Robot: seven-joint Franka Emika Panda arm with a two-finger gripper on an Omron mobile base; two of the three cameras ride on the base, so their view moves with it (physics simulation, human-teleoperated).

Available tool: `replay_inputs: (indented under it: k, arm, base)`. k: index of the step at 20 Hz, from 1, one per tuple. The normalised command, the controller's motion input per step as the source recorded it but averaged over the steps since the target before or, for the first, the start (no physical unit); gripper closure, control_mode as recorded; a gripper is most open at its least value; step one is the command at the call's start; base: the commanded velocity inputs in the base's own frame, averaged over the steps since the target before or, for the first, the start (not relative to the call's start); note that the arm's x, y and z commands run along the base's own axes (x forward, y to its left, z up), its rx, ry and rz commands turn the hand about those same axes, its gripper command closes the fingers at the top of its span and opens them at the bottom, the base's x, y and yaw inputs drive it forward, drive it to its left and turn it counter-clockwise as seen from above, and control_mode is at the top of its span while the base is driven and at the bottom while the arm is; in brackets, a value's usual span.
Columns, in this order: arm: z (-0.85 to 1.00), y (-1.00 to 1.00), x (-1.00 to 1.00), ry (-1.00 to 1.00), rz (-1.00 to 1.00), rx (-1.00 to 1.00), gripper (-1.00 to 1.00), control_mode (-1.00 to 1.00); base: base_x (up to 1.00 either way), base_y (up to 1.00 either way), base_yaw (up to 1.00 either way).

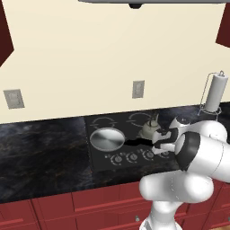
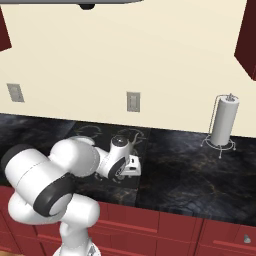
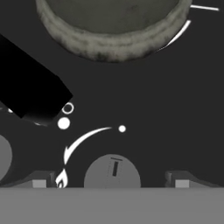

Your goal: Pick the kettle from the counter and place it on a stove burner. Then turn the burner on.

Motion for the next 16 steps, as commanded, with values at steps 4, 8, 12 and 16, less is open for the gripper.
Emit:
replay_inputs:
  k: [4,8,12,16]
  arm:
    - [-0.09,0.00,0.00,0.00,0.00,0.00,-1.00,-1.00]
    - [-0.11,0.00,0.00,0.00,0.00,0.00,1.00,-1.00]
    - [0.00,0.00,0.00,0.00,0.00,0.00,1.00,-1.00]
    - [0.00,0.00,0.00,0.00,0.00,0.00,1.00,-1.00]
  base:
    - [0.00,0.00,0.00]
    - [0.00,0.00,0.00]
    - [0.00,0.00,0.00]
    - [0.00,0.00,0.00]
